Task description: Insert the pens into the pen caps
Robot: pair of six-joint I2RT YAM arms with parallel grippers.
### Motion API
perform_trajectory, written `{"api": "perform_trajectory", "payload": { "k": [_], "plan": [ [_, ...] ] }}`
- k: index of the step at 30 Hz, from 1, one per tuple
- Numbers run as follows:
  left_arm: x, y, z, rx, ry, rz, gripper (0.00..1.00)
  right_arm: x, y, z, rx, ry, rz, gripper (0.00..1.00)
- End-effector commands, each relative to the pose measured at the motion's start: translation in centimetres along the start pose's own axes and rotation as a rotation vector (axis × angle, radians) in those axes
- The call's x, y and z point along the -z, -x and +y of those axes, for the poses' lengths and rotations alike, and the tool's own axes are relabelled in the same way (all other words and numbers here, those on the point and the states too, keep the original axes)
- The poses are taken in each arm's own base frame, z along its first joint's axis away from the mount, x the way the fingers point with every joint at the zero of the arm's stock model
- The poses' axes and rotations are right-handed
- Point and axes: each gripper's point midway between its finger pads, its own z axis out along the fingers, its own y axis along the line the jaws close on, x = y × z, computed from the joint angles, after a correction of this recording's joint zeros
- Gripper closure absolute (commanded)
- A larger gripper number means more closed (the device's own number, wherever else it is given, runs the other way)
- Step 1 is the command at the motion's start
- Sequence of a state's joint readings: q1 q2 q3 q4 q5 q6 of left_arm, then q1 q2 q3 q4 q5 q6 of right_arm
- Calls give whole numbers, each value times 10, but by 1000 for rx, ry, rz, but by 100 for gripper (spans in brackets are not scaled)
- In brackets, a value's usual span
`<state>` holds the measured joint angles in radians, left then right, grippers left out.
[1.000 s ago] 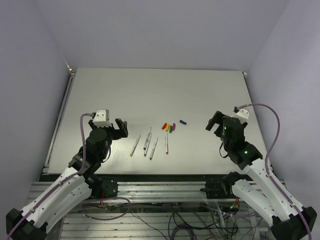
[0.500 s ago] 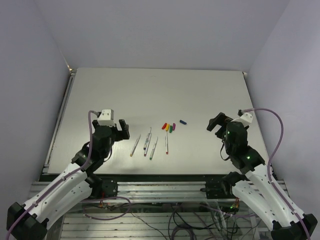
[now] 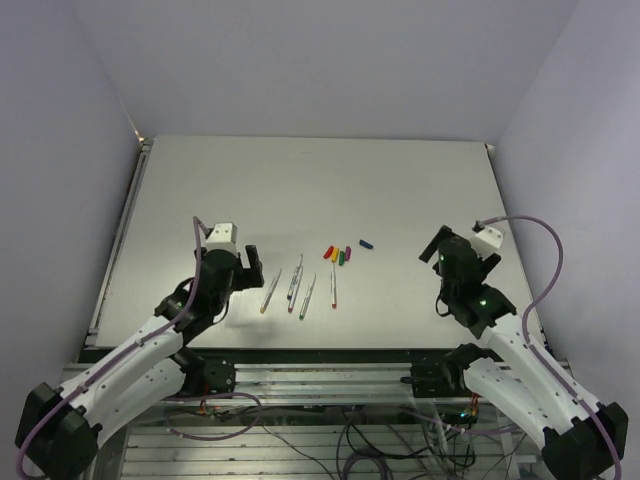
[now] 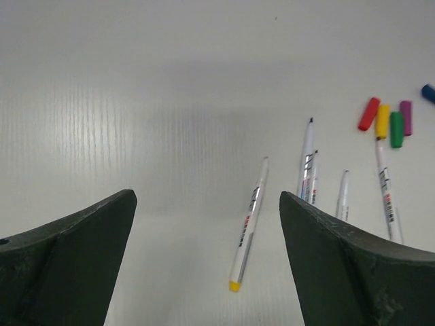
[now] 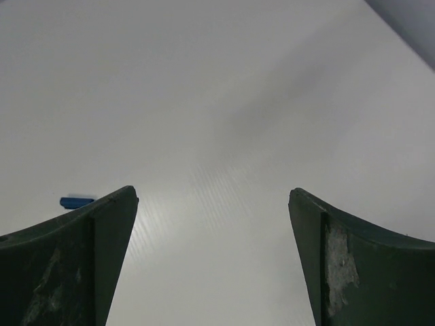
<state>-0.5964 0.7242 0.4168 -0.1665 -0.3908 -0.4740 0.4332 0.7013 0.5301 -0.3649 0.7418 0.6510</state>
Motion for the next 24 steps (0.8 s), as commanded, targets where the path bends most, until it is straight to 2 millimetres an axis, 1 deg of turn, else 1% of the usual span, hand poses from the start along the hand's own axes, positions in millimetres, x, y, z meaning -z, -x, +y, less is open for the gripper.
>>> {"api": "perform_trajectory", "payload": {
  "k": [1, 3, 6, 7, 8, 9, 10, 11, 12, 13, 14, 15, 16, 18, 19, 20, 24],
  "plan": [
    [-6, -7, -3, 9, 17, 56, 5, -4, 17, 7, 9, -15, -34, 10],
    [-9, -8, 1, 0, 57, 76, 16, -6, 14, 18, 32, 27, -8, 16],
    [-13, -12, 5, -10, 106, 112, 24, -8, 11, 32, 71, 78, 24, 24],
    [-15, -13, 3, -19, 103, 129, 26, -9, 10, 35, 82, 90, 34, 28],
    [-16, -16, 2, -28, 110, 154, 31, -9, 9, 38, 93, 97, 44, 35],
    [-18, -17, 0, -39, 112, 178, 42, -10, 9, 39, 99, 96, 50, 45],
    [-20, -20, -2, -55, 110, 205, 55, -11, 9, 39, 98, 90, 56, 53],
    [-22, -23, -6, -69, 104, 234, 63, -11, 8, 39, 100, 86, 63, 58],
    [-23, -24, -9, -81, 95, 254, 67, -12, 8, 40, 103, 84, 66, 62],
    [-26, -28, -12, -94, 91, 281, 68, -13, 7, 42, 108, 87, 72, 64],
    [-27, -30, -15, -101, 86, 296, 66, -14, 6, 44, 110, 92, 76, 65],
    [-28, -31, -16, -108, 84, 309, 63, -14, 6, 45, 108, 97, 77, 65],
    [-29, -32, -18, -114, 84, 320, 63, -14, 6, 46, 104, 98, 76, 66],
    [-31, -38, -17, -134, 99, 359, 69, -14, 8, 47, 97, 100, 70, 70],
    [-32, -41, -16, -145, 107, 378, 68, -14, 8, 47, 96, 101, 67, 73],
    [-32, -44, -17, -156, 113, 399, 67, -14, 9, 48, 95, 107, 63, 74],
    [-35, -58, -23, -196, 102, 484, 62, -14, 11, 47, 96, 104, 54, 75]
  ]
}}
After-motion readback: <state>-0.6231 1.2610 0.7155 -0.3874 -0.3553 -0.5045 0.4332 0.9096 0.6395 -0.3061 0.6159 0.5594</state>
